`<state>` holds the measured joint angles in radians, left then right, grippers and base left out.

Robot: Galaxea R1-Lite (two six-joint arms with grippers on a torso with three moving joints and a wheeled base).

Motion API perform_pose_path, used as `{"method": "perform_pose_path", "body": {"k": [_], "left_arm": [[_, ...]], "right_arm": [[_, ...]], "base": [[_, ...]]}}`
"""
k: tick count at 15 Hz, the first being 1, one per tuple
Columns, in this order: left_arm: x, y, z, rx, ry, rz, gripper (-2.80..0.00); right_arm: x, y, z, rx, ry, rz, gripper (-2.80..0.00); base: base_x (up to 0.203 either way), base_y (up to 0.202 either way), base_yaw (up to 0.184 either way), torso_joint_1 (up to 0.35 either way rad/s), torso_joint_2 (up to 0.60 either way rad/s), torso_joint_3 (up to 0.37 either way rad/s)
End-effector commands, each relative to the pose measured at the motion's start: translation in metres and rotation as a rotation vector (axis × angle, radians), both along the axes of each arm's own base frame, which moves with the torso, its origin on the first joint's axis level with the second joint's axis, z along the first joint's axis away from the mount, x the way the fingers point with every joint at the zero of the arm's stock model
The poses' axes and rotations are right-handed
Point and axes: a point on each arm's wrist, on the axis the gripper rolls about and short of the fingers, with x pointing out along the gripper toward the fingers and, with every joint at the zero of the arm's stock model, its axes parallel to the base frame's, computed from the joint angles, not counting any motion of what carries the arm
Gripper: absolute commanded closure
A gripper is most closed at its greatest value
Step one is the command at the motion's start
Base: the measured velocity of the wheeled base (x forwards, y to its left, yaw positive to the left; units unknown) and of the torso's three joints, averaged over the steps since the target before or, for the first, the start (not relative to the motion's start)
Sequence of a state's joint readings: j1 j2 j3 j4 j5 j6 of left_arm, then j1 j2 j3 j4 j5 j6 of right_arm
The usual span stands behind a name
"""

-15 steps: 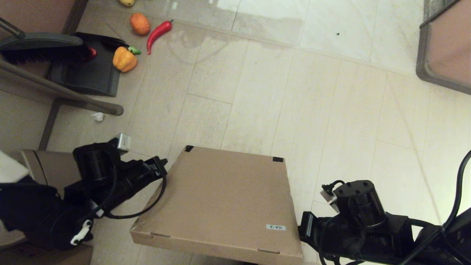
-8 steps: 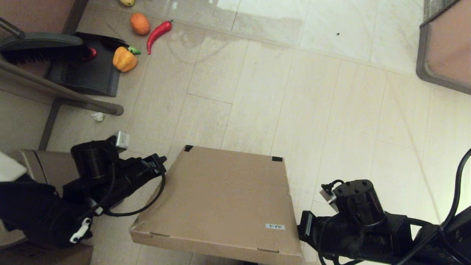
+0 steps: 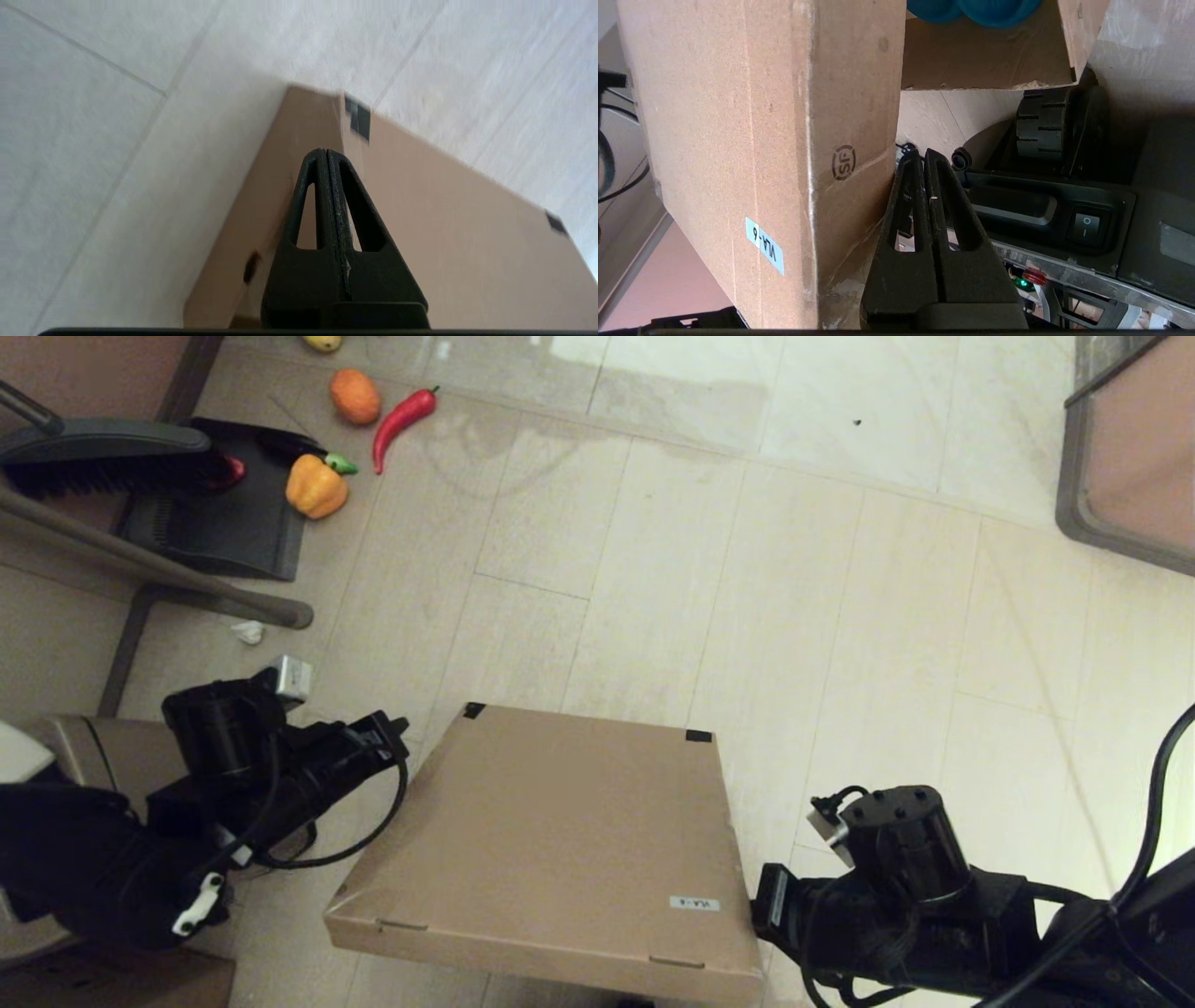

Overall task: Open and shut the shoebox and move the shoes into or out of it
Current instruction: Open the shoe box

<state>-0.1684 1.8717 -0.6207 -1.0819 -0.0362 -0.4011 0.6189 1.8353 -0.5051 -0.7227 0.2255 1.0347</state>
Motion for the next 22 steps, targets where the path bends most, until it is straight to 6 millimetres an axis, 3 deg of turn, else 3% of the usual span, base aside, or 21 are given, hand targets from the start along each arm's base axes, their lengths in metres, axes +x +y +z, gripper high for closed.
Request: {"method": "perform_pose_path", "body": {"k": [1,6,12,16,22], "left_arm": [[0.004,0.005,0.005,-0.005,-0.023,0.018,0.00],[0.005,0.021,0.011,-0.007,-0.035,0.069,0.00],[0.001,0.039,0.013,-0.021,0.002,0.127,0.00],[-0.015,0.041,0.019,-0.129,0.128,0.174,0.00],[-0.019,0.041,0.019,-0.137,0.137,0.180,0.00]], "right_arm": [[0.000,0.000,0.000,0.006,0.002,-0.002,0.00],[-0.005,-0.003,0.009,0.033,-0.006,0.008,0.00],[-0.012,-0.007,0.038,0.197,0.074,0.007,0.00],[-0.006,-0.002,0.057,0.289,0.078,-0.016,0.00],[0.013,-0.007,0.080,0.364,0.020,-0.071,0.00]], "base": [[0.000,0.000,0.000,0.000,0.00,0.000],[0.000,0.000,0.000,0.000,0.00,0.000],[0.000,0.000,0.000,0.000,0.00,0.000],[0.000,0.000,0.000,0.000,0.00,0.000],[0.000,0.000,0.000,0.000,0.00,0.000]]}}
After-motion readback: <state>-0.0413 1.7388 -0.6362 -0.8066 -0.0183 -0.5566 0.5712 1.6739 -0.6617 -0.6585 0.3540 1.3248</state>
